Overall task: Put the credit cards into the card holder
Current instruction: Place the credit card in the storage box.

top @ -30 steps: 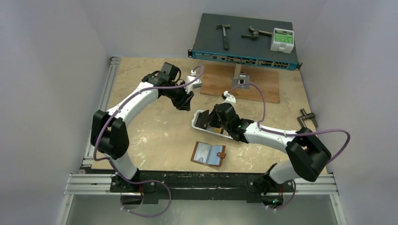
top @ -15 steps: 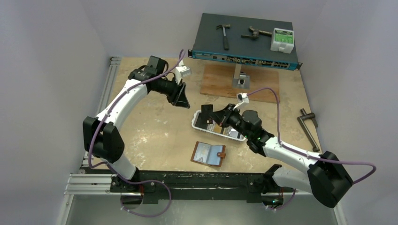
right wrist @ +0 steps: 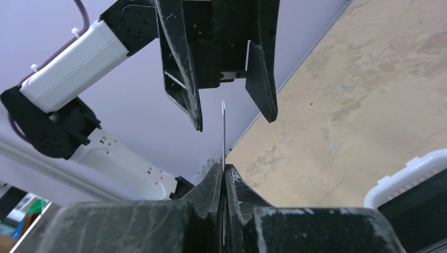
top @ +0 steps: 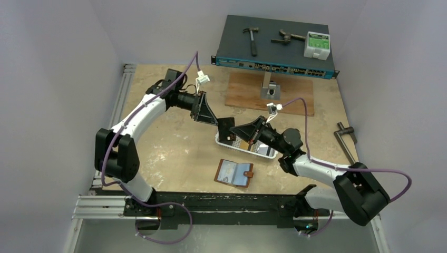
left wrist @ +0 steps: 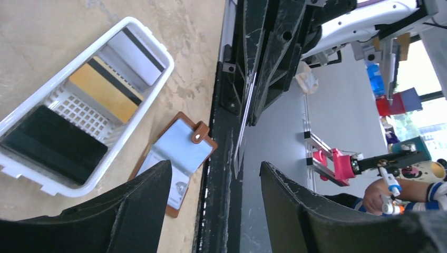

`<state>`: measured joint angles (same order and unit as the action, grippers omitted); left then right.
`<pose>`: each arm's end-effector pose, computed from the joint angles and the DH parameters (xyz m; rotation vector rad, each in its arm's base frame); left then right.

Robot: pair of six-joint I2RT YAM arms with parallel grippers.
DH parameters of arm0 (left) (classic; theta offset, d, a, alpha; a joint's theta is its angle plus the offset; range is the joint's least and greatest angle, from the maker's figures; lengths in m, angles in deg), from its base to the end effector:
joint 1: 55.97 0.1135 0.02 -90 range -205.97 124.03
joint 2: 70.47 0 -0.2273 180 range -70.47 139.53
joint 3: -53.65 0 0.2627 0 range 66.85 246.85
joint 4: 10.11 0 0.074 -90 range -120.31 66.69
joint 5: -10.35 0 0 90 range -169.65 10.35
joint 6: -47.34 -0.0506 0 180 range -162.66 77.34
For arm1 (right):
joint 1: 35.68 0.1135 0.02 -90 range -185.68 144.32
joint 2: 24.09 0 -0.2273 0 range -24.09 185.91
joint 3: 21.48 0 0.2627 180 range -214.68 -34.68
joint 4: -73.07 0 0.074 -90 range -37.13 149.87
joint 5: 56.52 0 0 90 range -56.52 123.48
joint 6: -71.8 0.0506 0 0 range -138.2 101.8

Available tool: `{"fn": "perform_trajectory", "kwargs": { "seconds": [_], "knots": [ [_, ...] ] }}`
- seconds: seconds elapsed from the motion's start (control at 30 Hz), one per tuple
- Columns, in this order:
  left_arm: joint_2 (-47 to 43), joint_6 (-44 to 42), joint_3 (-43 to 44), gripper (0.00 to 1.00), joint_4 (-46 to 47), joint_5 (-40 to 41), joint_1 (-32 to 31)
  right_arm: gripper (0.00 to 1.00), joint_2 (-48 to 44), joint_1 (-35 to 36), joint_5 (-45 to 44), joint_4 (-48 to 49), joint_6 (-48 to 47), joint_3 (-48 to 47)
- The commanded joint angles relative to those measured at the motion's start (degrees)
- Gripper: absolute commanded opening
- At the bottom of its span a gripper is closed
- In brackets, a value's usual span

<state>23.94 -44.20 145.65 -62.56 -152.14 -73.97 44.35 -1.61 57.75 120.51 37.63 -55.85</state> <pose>0.3192 -0.1545 0.2561 0.8752 2.0780 -1.6931 0.2128 0.1690 0.2055 -0.1176 1.5482 1.5675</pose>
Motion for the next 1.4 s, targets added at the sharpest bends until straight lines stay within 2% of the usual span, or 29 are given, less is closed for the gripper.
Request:
{"fn": "perform_trajectory", "kwargs": {
  "seconds": [0.0,0.13,0.23,0.5,0.63,0.87,1.03,1.23,1.37],
  "knots": [
    [-2.5,7.78,-1.64,0.63,9.18,-8.09,0.6,0.0,3.31,-0.57,7.81,12.05,4.84,-1.01],
    [-3.96,10.43,-3.44,0.62,13.62,-9.74,0.6,0.0,5.29,-0.58,8.84,13.57,5.51,-2.1],
    [-3.7,10.37,-3.37,0.55,13.38,-11.87,0.6,0.0,5.6,-0.55,8.36,13.56,5.52,-2.68],
    [-0.6,-5.49,3.34,0.24,-5.08,-14.07,0.6,0.0,2.98,-0.6,5.32,7.71,2.48,-2.84],
    [0.15,-10.49,5.27,0.19,-10.98,-14.07,0.6,0.0,1.95,-0.59,4.25,5.69,1.57,-2.72],
    [0.17,-13.71,5.87,0.1,-14.29,-13.88,0.6,0.0,1.16,-0.75,2.16,4.25,1.07,-2.26],
    [0.24,-17.16,7.13,0.08,-18.22,-12.88,0.6,0.0,0.91,-0.84,0.87,3.96,1.18,-1.79],
    [0.21,-16.36,6.73,0.0,-17.33,-9.64,0.4,0.0,0.77,-0.8,0.7,4.11,1.41,-1.91],
    [-0.94,-10.37,3.95,0.0,-9.15,-6.71,-0.05,0.0,1.0,-0.84,1.13,4.03,1.25,-2.03]
  ]
}}
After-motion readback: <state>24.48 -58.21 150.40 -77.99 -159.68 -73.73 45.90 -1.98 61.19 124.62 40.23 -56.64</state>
